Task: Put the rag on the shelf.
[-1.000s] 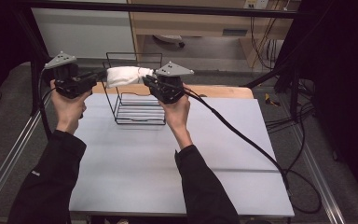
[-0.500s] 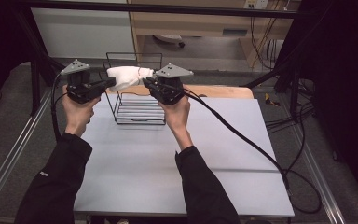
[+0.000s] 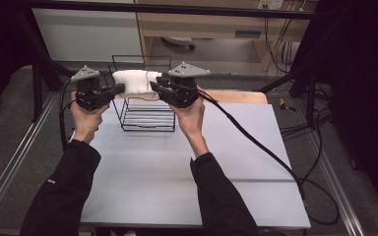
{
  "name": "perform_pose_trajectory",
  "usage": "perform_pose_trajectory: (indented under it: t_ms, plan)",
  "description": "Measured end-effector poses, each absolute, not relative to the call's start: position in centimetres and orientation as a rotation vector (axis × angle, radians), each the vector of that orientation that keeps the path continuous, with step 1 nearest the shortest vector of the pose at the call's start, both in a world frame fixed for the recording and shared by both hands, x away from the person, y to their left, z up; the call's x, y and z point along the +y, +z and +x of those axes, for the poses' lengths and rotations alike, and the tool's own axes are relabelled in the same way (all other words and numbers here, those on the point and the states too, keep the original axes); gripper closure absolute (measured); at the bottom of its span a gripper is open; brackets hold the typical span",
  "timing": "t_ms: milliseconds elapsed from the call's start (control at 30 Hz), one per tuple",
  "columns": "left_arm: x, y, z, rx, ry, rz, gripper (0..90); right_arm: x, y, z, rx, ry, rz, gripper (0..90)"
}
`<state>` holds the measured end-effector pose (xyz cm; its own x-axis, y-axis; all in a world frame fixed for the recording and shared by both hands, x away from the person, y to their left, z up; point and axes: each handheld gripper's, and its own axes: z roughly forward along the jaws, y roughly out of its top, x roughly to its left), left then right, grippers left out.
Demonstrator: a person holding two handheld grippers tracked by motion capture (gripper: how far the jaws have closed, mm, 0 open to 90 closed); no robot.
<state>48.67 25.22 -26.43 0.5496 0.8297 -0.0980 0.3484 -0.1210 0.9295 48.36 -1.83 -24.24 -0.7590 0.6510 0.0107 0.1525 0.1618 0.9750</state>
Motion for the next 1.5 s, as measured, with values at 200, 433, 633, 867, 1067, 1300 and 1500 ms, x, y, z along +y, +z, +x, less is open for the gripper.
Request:
perform_pose_trajectory:
  t_ms: [200,433,633,867,1067,1300,1500]
  plan:
    - [25.3,-26.9,48.7,1.0,0.561,1.715,89.5,-0.5,-26.1,49.2,2.124,1.556,0.799,88.2]
    - [24.9,-27.2,49.2,1.008,0.582,1.711,89.5,0.0,-27.2,50.6,2.106,1.499,0.863,88.6]
    - [25.0,-27.3,49.4,1.013,0.584,1.708,89.4,-0.1,-27.1,51.0,2.093,1.503,0.868,86.8]
    - [25.4,-27.2,47.8,0.987,0.589,1.727,82.7,-0.8,-26.4,49.5,2.102,1.528,0.814,72.9]
    - [25.7,-28.1,46.3,0.97,0.555,1.785,62.0,-2.5,-26.3,48.4,2.144,1.564,0.842,52.5]
    - [25.7,-30.6,45.1,0.965,0.516,1.88,34.5,-5.2,-27.6,47.6,2.215,1.519,0.875,25.6]
    - [26.1,-33.2,44.0,0.96,0.485,1.903,20.8,-8.4,-29.0,46.7,2.21,1.505,0.922,11.5]
